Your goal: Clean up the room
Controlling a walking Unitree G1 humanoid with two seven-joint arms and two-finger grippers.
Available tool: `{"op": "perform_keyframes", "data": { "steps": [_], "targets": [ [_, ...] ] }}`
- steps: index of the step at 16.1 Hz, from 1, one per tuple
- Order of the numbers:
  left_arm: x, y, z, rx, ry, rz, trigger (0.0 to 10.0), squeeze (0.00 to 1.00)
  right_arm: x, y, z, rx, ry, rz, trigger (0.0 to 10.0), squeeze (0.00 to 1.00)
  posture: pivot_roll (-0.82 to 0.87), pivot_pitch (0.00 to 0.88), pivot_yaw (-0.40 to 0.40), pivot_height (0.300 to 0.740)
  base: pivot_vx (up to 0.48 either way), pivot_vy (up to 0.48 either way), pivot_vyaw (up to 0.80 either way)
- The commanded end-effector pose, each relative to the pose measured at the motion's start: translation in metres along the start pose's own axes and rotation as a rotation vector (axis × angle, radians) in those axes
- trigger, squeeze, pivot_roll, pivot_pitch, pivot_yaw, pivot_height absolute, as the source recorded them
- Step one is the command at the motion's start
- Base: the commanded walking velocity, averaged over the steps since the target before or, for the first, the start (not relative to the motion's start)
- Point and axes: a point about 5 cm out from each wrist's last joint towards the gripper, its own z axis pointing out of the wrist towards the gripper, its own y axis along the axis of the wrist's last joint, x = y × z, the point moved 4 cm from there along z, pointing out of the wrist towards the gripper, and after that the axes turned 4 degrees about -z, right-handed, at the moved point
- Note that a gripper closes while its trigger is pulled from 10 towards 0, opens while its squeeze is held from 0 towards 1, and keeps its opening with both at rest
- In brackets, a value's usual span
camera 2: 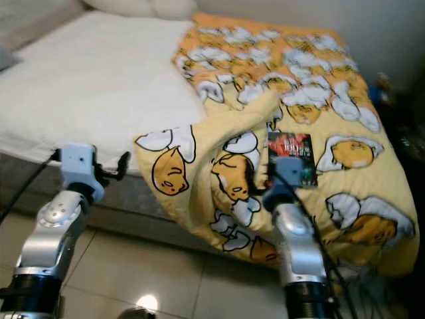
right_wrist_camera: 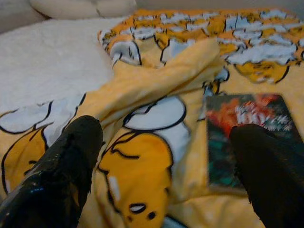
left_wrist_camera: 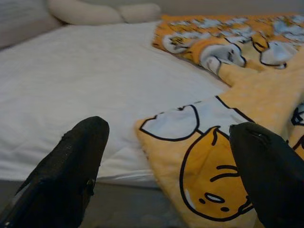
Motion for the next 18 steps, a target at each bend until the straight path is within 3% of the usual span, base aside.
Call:
{"op": "perform_keyframes", "data": {
  "steps": [1,7,17,18],
  "targets": [
    [0.0063,0.0008,-0.0017,0.000,0.018,0.016,10.0,0.97,0.0080,0.0046,0.0023,-0.016,0.018,0.013,10.0,0.00,0.09,0.000,0.007,0.740,0.000,-0.480,0.80],
    [0.0031,0.0001,-0.0025,0.000,0.007,0.022,10.0,0.97,0.0038,0.0004,0.0002,-0.003,0.020,-0.002,10.0,0.00,0.09,0.000,0.007,0.740,0.000,-0.480,0.80],
    [0.0002,-0.0006,-0.0026,0.005,-0.010,0.037,10.0,0.96,0.0008,-0.0043,-0.0001,0.015,0.003,0.014,10.0,0.00,0.09,0.000,0.009,0.740,0.000,-0.466,0.00],
    [0.0004,-0.0021,-0.0021,0.017,-0.005,0.013,10.0,0.84,0.0012,-0.0049,-0.0001,0.018,0.005,0.016,10.0,0.00,0.09,0.000,0.010,0.740,0.000,0.000,0.00]
  ]
}}
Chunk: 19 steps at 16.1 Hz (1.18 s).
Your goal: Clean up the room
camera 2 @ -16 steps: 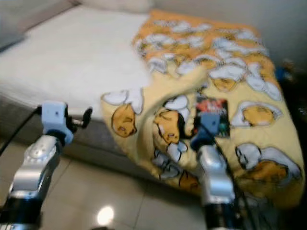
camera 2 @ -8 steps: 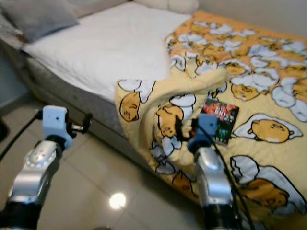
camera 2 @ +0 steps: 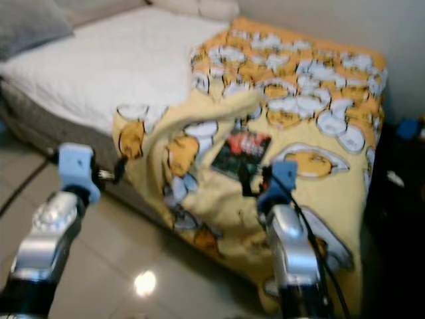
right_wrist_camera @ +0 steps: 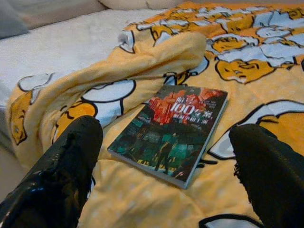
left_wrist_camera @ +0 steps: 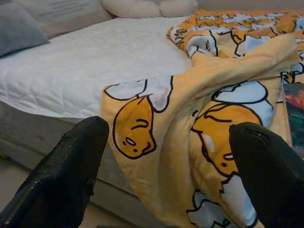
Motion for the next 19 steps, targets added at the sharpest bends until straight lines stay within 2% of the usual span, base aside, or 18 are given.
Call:
{"op": "perform_keyframes", "data": {
  "steps": [1,3,6,19],
  "targets": [
    [-0.007,0.001,0.002,0.008,-0.015,-0.011,10.0,0.80,-0.009,-0.002,-0.002,0.009,-0.025,0.002,10.0,0.00,0.09,0.000,0.010,0.740,0.000,0.000,0.00],
    [-0.010,0.000,0.002,0.010,-0.038,0.003,10.0,0.77,-0.009,-0.003,-0.002,0.014,-0.023,0.005,10.0,0.00,0.08,0.000,0.012,0.740,0.000,0.000,0.00],
    [-0.013,0.001,0.001,0.002,-0.054,-0.006,10.0,0.78,-0.009,-0.002,-0.001,0.016,-0.025,0.002,10.0,0.00,0.08,0.000,0.013,0.740,0.095,0.000,0.00],
    [-0.017,0.003,0.002,0.000,-0.084,-0.025,10.0,0.78,-0.011,-0.001,0.001,0.019,-0.028,-0.010,10.0,0.00,0.07,0.000,0.012,0.740,0.376,0.000,0.00]
  ]
}}
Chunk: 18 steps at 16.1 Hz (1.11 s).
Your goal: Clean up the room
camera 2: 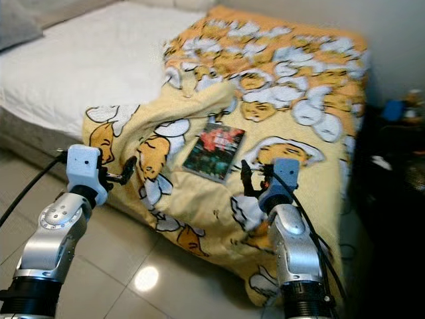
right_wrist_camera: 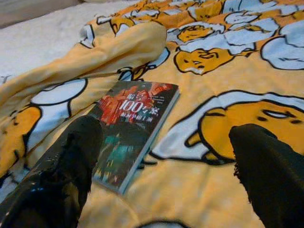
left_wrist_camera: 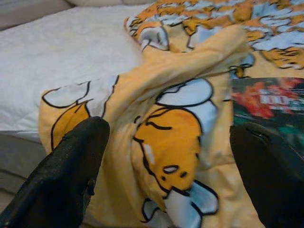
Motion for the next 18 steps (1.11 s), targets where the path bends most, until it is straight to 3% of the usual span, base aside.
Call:
{"op": "perform_keyframes", "data": {
  "steps": [1,4,9,11,15,18],
  "targets": [
    [0.000,0.005,0.001,-0.015,-0.003,0.001,10.0,0.78,-0.002,0.001,0.002,0.006,-0.005,-0.007,10.0,0.00,0.07,0.000,0.012,0.740,0.405,0.000,0.00],
    [-0.001,0.004,0.001,-0.013,-0.007,0.001,10.0,0.78,0.001,0.001,0.002,0.012,0.021,-0.064,10.0,0.00,0.07,0.000,0.011,0.740,0.405,0.000,0.00],
    [-0.004,0.002,0.001,-0.006,-0.018,0.009,10.0,0.77,0.001,-0.002,0.001,0.025,0.029,-0.029,10.0,0.00,0.07,0.000,0.011,0.740,0.367,0.000,0.29],
    [-0.006,0.002,0.001,-0.010,-0.022,-0.006,10.0,0.62,0.003,-0.004,0.001,0.034,0.053,-0.047,10.0,0.00,0.07,0.000,0.012,0.740,0.000,0.000,0.00],
    [-0.008,0.002,0.000,-0.010,-0.029,0.026,10.0,0.63,0.010,-0.010,-0.002,0.063,0.106,-0.094,10.0,0.00,0.07,0.000,0.010,0.740,0.000,-0.097,0.11],
    [-0.008,-0.003,0.000,0.031,-0.028,0.041,10.0,0.61,0.010,-0.015,-0.002,0.087,0.098,-0.043,10.0,0.00,0.07,0.000,0.010,0.740,0.000,-0.282,0.16]
  ]
}}
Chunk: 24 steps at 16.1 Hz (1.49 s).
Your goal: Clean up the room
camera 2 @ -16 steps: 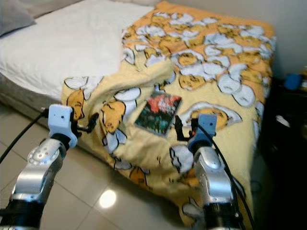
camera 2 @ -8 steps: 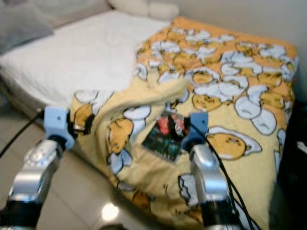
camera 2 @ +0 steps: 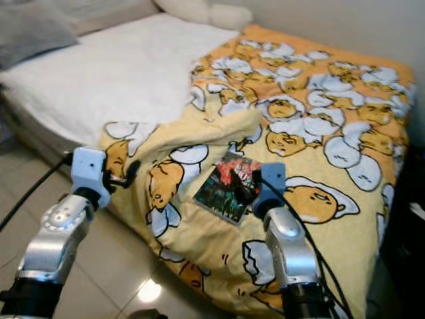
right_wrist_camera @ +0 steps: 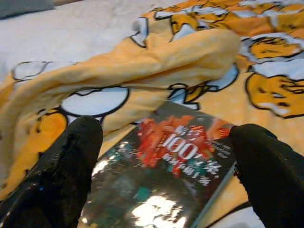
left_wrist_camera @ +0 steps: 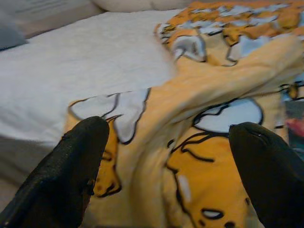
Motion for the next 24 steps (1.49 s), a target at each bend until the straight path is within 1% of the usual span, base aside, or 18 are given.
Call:
{"op": "perform_keyframes", "data": {
  "steps": [1,3,5,6,7,8,9,10,11,12,13,14,16,18,19,20,23,24],
  "targets": [
    [-0.006,0.002,0.001,0.006,-0.023,0.025,10.0,0.61,-0.009,-0.001,-0.001,0.014,-0.025,0.020,10.0,0.00,0.08,0.000,0.009,0.740,0.000,0.000,0.00],
    [-0.011,0.003,-0.003,0.010,-0.086,0.078,10.0,0.61,-0.009,-0.002,-0.002,0.017,-0.031,0.048,10.0,0.00,0.08,0.000,0.006,0.740,0.000,0.000,0.00],
    [-0.017,0.002,-0.011,0.014,-0.149,0.122,10.0,0.58,-0.001,0.000,-0.007,0.017,0.045,-0.001,10.0,0.00,0.08,0.000,0.000,0.740,0.000,0.000,0.00],
    [-0.023,-0.002,-0.020,0.027,-0.204,0.131,10.0,0.57,0.002,0.004,-0.013,0.007,0.095,0.040,10.0,0.00,0.09,0.000,-0.013,0.740,0.000,0.000,0.00],
    [-0.023,-0.002,-0.021,0.030,-0.210,0.125,10.0,0.57,0.001,0.005,-0.015,0.006,0.098,0.045,10.0,0.00,0.09,0.000,-0.013,0.740,0.000,0.000,0.00],
    [-0.024,-0.003,-0.023,0.032,-0.226,0.109,10.0,0.57,-0.002,0.006,-0.015,0.000,0.089,0.083,10.0,1.00,0.09,0.000,-0.013,0.740,0.000,0.000,0.00],
    [-0.026,-0.009,-0.026,0.058,-0.302,0.109,10.0,0.57,-0.017,0.001,-0.014,-0.001,0.043,0.104,10.0,1.00,0.08,0.000,0.009,0.740,0.000,0.000,0.00],
    [-0.026,-0.010,-0.026,0.066,-0.319,0.114,10.0,0.57,-0.018,-0.003,-0.014,0.014,0.040,0.102,10.0,1.00,0.07,0.000,0.024,0.740,0.000,0.000,0.00],
    [-0.027,-0.008,-0.026,0.075,-0.359,0.121,10.0,0.57,-0.017,-0.009,-0.012,0.055,0.052,0.079,10.0,1.00,0.05,0.000,0.058,0.740,0.000,0.000,0.00],
    [-0.029,-0.007,-0.024,0.087,-0.410,0.131,10.0,0.56,-0.020,-0.020,-0.010,0.121,0.040,0.094,10.0,1.00,0.04,0.000,0.081,0.740,0.000,0.000,0.00],
    [-0.038,-0.006,-0.022,0.116,-0.531,0.153,10.0,0.56,-0.027,-0.039,-0.005,0.220,0.008,0.178,10.0,1.00,0.02,0.000,0.106,0.740,0.000,0.000,0.00],
    [-0.043,-0.007,-0.022,0.131,-0.589,0.168,10.0,0.56,-0.029,-0.045,-0.004,0.247,0.000,0.236,10.0,1.00,0.01,0.000,0.109,0.740,0.000,0.000,0.00],
    [-0.053,-0.012,-0.024,0.167,-0.704,0.178,10.0,0.51,-0.035,-0.051,0.000,0.262,-0.003,0.369,10.0,1.00,0.00,0.000,0.102,0.740,0.000,0.000,0.00],
    [-0.064,-0.013,-0.026,0.177,-0.781,0.120,10.0,0.47,-0.043,-0.059,0.001,0.306,-0.031,0.390,10.0,1.00,0.00,0.000,0.087,0.740,0.000,0.000,0.00],
    [-0.069,-0.012,-0.028,0.170,-0.822,0.107,10.0,0.45,-0.047,-0.061,0.002,0.320,-0.046,0.393,10.0,0.38,-0.01,0.000,0.082,0.740,0.000,0.000,0.00],
    [-0.075,-0.013,-0.032,0.168,-0.871,0.082,10.0,0.42,-0.050,-0.061,0.004,0.334,-0.049,0.438,10.0,0.00,-0.02,0.000,0.081,0.740,0.000,0.000,0.00],
    [-0.080,-0.017,-0.039,0.192,-0.934,0.027,10.0,0.37,-0.045,-0.066,0.005,0.391,0.014,0.502,10.0,0.00,-0.02,0.000,0.060,0.740,0.000,0.000,0.00],
    [-0.079,-0.017,-0.040,0.195,-0.932,0.030,10.0,0.37,-0.043,-0.067,0.005,0.398,0.027,0.510,10.0,0.00,-0.01,0.000,0.049,0.740,0.000,0.000,0.00]
  ]
}}
